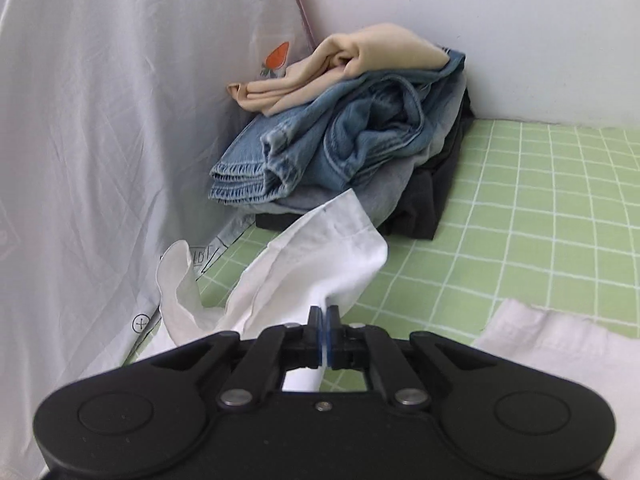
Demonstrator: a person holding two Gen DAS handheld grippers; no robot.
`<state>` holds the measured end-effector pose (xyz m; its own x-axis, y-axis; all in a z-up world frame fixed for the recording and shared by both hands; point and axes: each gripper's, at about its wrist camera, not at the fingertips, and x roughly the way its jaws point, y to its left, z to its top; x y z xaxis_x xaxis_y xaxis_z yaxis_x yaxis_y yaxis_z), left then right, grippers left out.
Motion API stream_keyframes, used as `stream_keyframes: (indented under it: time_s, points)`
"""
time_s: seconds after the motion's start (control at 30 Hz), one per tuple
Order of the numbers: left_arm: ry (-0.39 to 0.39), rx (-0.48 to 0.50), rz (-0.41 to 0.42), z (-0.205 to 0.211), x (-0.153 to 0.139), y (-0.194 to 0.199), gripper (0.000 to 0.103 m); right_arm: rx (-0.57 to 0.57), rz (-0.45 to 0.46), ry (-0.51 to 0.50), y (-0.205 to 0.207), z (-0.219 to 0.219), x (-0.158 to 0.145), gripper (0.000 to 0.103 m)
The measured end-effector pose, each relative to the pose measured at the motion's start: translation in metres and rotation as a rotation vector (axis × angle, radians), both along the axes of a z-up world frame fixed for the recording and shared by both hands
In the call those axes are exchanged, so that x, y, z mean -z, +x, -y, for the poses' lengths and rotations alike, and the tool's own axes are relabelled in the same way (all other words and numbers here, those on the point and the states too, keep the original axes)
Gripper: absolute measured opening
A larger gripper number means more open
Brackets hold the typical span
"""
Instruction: Fold clothes
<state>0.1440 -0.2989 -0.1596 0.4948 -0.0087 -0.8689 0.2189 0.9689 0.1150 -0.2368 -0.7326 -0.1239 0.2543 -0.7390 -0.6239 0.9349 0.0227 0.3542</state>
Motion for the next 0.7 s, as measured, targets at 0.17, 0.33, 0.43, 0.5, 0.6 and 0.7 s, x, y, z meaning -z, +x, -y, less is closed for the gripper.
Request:
stream_keyframes:
  time_s: [0.17, 0.33, 0.43, 0.5, 0.6, 0.7]
  points:
    - [0.017, 0.038, -0.011, 0.007, 0.003, -0.003, 0.103, -0.082, -0.355, 0.125, 0.004, 0.004, 0.029, 0.004]
    - [0.051, 0.1, -0.014, 0.022, 0.01, -0.007, 0.103, -0.185, -0.437, -0.018, 0.022, -0.008, 0.022, 0.062]
    - [0.058, 0.113, -0.029, 0.028, 0.016, -0.007, 0.103, -0.311, -0.393, -0.049, 0.045, 0.001, 0.025, 0.066]
    - [0.066, 0.13, -0.032, 0.03, 0.018, -0.008, 0.103, -0.36, -0.344, 0.0, 0.058, 0.014, 0.036, 0.072]
    - [0.078, 0.155, -0.037, 0.032, 0.021, -0.008, 0.103, -0.369, -0.326, 0.038, 0.072, 0.03, 0.055, 0.076]
    - [0.077, 0.146, -0.028, 0.028, 0.016, -0.01, 0.103, -0.334, -0.376, 0.029, 0.075, 0.042, 0.066, 0.101]
